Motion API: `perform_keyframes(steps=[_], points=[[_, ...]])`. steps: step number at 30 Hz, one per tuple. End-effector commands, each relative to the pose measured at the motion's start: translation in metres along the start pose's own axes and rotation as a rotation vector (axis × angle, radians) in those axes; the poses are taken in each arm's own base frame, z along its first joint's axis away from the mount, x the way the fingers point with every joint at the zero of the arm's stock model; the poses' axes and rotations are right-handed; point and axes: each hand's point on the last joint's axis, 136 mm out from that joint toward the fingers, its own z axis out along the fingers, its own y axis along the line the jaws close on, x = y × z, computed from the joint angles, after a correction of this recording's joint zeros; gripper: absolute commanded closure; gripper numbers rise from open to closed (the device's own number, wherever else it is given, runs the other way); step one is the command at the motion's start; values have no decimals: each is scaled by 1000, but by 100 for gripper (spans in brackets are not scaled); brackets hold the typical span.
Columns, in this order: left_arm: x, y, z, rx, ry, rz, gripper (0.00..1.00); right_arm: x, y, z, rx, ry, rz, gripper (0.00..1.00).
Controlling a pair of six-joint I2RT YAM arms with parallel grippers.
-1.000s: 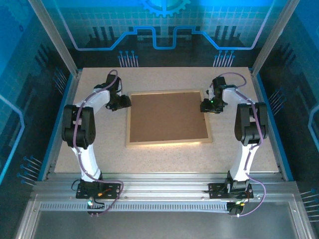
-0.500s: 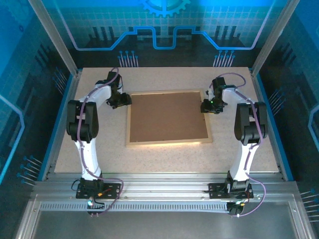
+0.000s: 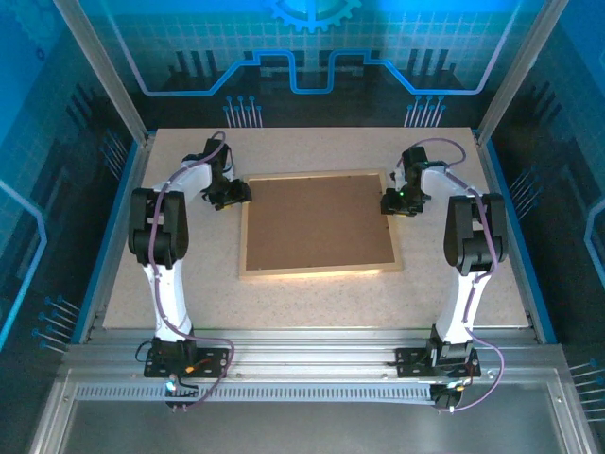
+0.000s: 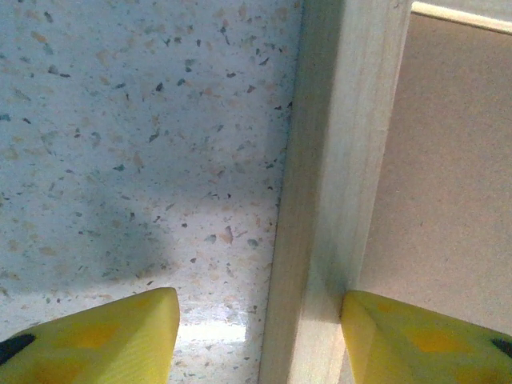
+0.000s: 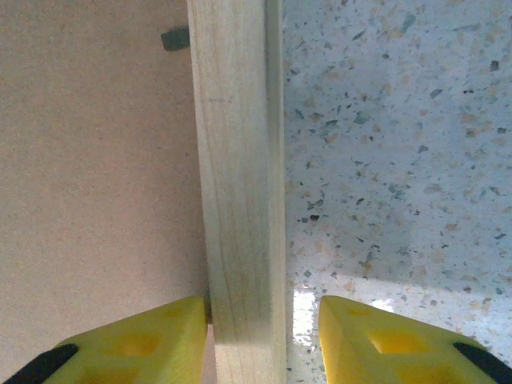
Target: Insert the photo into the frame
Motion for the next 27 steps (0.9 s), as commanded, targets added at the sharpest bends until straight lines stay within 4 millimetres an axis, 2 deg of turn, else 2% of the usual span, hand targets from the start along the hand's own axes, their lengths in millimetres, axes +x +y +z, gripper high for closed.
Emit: perform_keyframes(steps=[1,10,14,24,27], points=[[8,1,14,13,60,-31,42,-2,3,1,8,11,-28,58],[36,-1,32,-116,168,79,40,-3,13,2,-6,11,-52,60],[38,-10,35,-148,175,124,40,-2,18,5,-9,22,-67,65],[44,-31,39,-172,204,197,38,-2,33,7,-58,24,-79,67],[44,-35,41,-170,209,203,38,-1,32,7,-51,28,-80,67]])
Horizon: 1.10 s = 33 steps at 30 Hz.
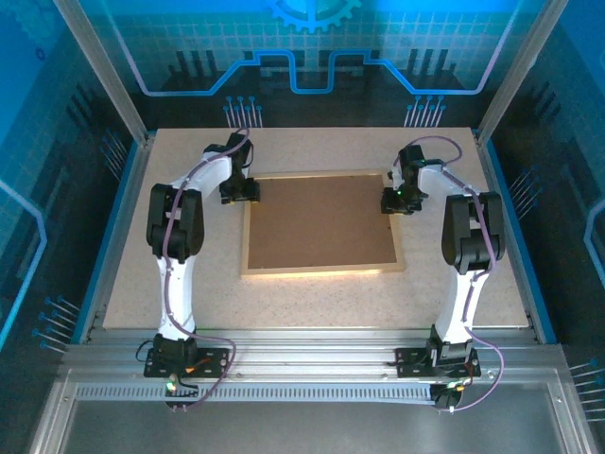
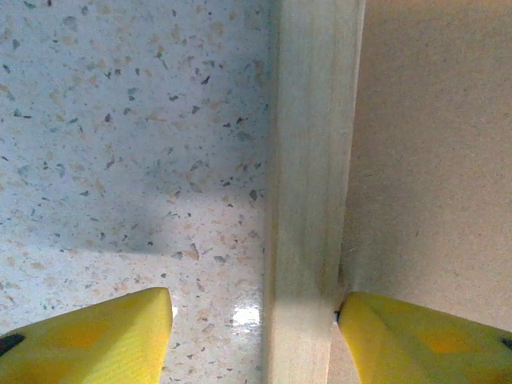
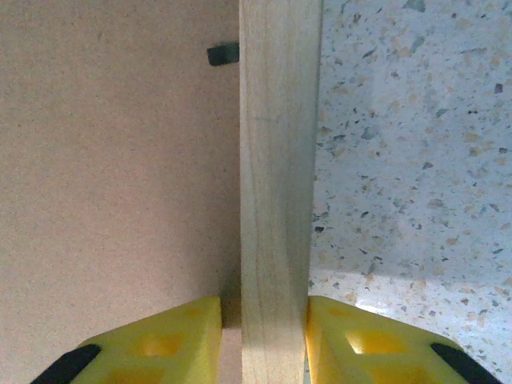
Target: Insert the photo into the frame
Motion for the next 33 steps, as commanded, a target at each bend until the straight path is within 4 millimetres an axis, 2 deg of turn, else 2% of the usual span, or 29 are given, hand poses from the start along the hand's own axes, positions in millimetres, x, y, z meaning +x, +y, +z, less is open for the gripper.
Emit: perform_keyframes(steps=[1,4,9,13,18,23,27,33], points=[[40,-31,31,50,157,74,38,2,27,6,-70,22,-44,67],[36,-40,24,99,148,64,37,2,23,4,-52,21,-42,67],[24,-66,4,259,112,40,35,2,18,4,-48,22,-27,67],[17,-68,1,300,106,17,35,2,19,4,-50,21,-27,67],[8,-54,-12,308,69,-28,33,1,14,2,-41,19,-15,67],[-5,-34,-38,314,-5,-76,31,1,7,0,-26,15,1,67],[-13,-10,-60,316,-69,-132,27,1,4,-1,-23,14,6,67],[-3,18,-86,372,-121,-224,22,0,1,-2,-16,11,8,67]])
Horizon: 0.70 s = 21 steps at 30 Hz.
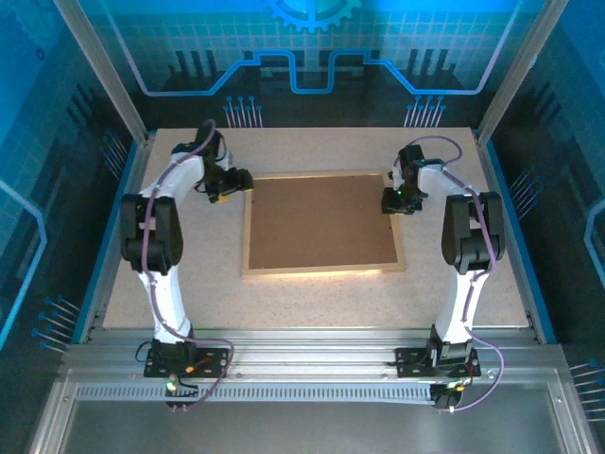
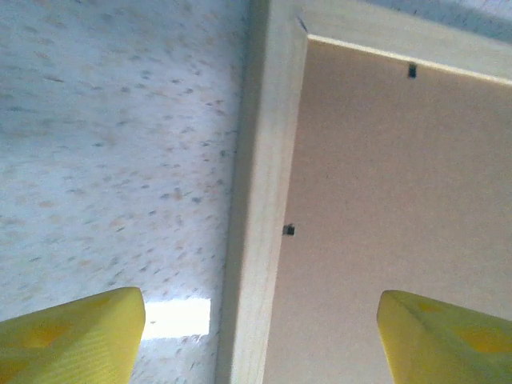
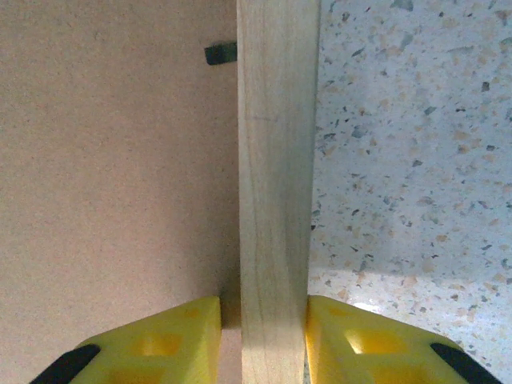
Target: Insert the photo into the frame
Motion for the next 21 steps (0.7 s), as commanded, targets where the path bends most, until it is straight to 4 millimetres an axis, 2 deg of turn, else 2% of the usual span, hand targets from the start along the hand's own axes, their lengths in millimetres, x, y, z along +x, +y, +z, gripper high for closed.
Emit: perform_keyframes(steps=[1,8,16,21], points=[[2,0,-24,71,-42,-52,21,0,4,-2,-33,9,8,67],[34,11,-31,72,-53,-109,21,1,3,-1,-34,13,7,67],[102,32,-27,31,-4,-166,21,2,3,2,-36,19,10,67],[139,35,-21,-17,51,-119,21,3,4,2,-35,18,6,67]])
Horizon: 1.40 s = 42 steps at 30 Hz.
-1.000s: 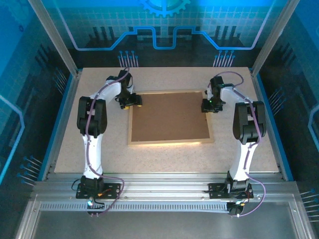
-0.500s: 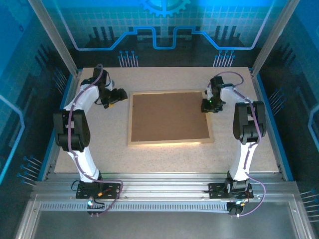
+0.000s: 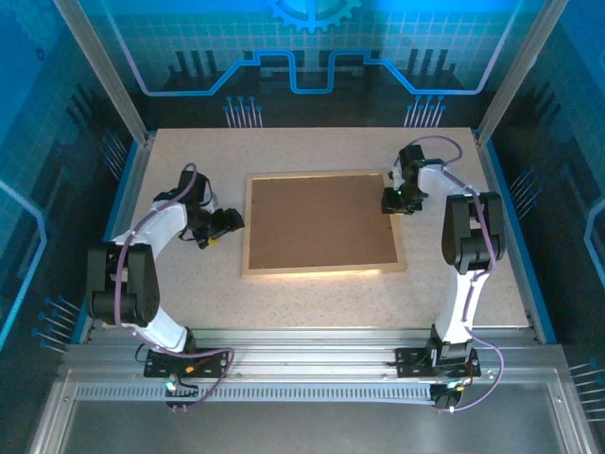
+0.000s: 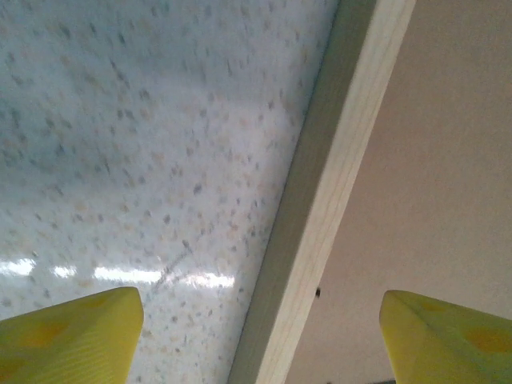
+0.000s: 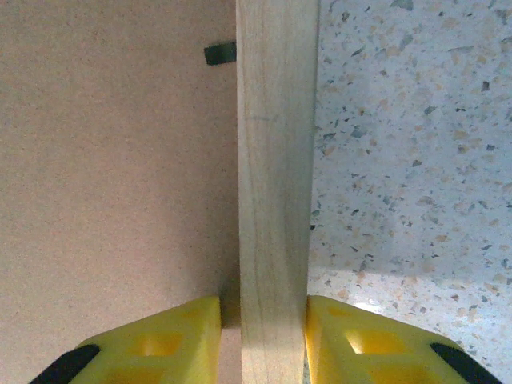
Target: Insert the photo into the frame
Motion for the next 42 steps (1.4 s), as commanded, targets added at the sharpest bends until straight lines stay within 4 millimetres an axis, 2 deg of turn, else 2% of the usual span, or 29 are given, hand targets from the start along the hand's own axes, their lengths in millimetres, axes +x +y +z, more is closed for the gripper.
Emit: perform_keyframes(steps=[1,5,8,25,37,42], points=[[18,2,2,-27,14,21,21,3,4,2,-31,19,5,67],[31,7,13,-41,48,19,21,3,4,2,-31,18,5,67],[35,11,20,-54,57,17,21,3,4,3,-31,19,5,67],[27,9,45,-82,74,27,21,4,3,3,-29,22,2,67],[16,7,25,-126,23,68,21,3,3,1,-20,19,-1,67],[16,5,32,-113,44,58,21,4,3,2,-24,20,1,67]])
